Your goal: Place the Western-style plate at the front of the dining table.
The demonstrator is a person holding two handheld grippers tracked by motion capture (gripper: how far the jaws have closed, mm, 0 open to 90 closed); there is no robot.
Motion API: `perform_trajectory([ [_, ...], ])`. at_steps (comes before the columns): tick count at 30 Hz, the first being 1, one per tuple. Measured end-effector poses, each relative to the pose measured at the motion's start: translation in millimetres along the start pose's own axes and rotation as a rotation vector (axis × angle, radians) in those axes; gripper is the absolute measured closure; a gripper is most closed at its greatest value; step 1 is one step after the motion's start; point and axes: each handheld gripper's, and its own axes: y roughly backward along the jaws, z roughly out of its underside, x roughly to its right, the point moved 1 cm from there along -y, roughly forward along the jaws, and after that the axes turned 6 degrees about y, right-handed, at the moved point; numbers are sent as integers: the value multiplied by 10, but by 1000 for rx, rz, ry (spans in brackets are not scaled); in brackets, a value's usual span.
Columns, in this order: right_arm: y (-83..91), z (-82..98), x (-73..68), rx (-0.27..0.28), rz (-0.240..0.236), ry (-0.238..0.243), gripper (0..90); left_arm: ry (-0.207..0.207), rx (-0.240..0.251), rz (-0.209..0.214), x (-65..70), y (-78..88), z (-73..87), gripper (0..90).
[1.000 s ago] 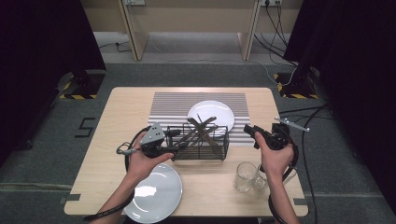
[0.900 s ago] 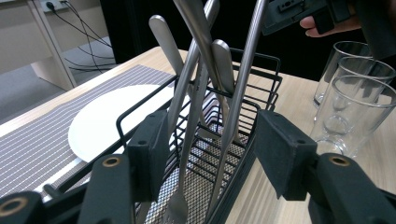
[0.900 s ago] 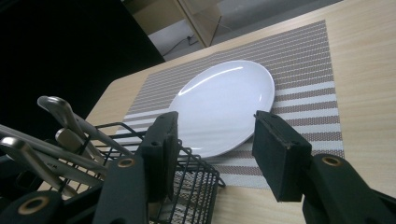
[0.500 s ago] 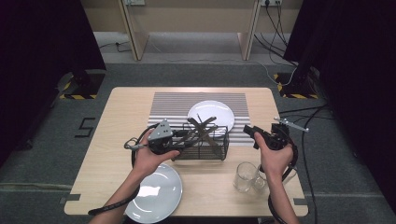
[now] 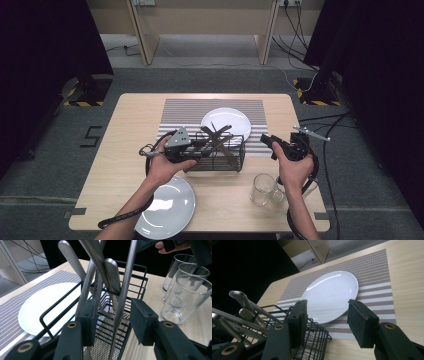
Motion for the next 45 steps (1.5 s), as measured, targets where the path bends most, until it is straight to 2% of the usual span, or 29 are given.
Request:
perform_trajectory([
  [7,-10,7,-1,-3,-3,0,504,-19,-5,13,-4,-36,-25,599],
  [45,-27,22,4,-11,-6,-7,503,-36,-42,69,-58,-163,14,718],
])
